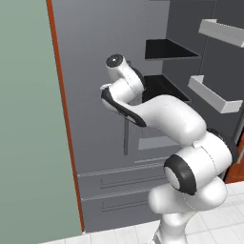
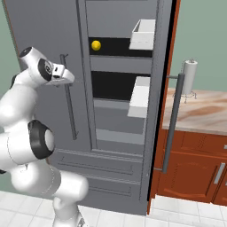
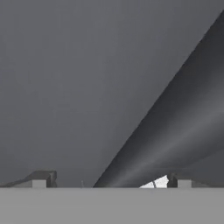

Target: Retrieve a lemon from the fridge and place it on the cutting board with the fish.

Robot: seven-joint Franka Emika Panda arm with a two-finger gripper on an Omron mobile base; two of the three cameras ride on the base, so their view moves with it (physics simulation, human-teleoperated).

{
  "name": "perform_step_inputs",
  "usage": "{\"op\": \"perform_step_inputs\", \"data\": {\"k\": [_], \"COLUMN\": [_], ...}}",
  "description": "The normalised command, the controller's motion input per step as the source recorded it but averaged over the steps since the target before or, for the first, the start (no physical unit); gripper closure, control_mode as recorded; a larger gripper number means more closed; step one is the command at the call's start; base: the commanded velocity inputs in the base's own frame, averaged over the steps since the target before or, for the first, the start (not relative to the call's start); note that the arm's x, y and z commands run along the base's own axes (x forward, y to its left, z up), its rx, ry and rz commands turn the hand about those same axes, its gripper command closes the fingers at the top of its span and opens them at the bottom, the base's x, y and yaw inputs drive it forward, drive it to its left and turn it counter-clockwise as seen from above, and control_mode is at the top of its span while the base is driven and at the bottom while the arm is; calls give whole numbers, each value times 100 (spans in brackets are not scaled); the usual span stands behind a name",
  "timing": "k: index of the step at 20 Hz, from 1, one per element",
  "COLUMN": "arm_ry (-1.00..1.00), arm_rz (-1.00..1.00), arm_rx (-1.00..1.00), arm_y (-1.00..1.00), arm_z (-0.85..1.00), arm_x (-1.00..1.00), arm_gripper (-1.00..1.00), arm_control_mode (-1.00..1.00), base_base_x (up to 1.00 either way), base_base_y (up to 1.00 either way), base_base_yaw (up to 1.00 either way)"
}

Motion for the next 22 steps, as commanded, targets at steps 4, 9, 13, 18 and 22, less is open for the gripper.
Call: {"op": "perform_step_inputs", "data": {"k": [4, 9, 13, 18, 22], "arm_ry": [-25, -15, -4, -1, 0], "arm_rz": [0, 0, 0, 8, 5], "arm_rx": [1, 1, 0, 0, 0], "arm_y": [-6, -8, -15, -1, 0], "arm_z": [-9, -5, -1, 0, 0], "arm_x": [14, 33, 41, 38, 27], "arm_gripper": [-100, -100, -100, -100, 100], "arm_control_mode": [-100, -100, -100, -100, -100], "base_base_x": [0, 0, 0, 0, 0], "base_base_y": [0, 0, 0, 0, 0], "base_base_yaw": [0, 0, 0, 0, 0]}}
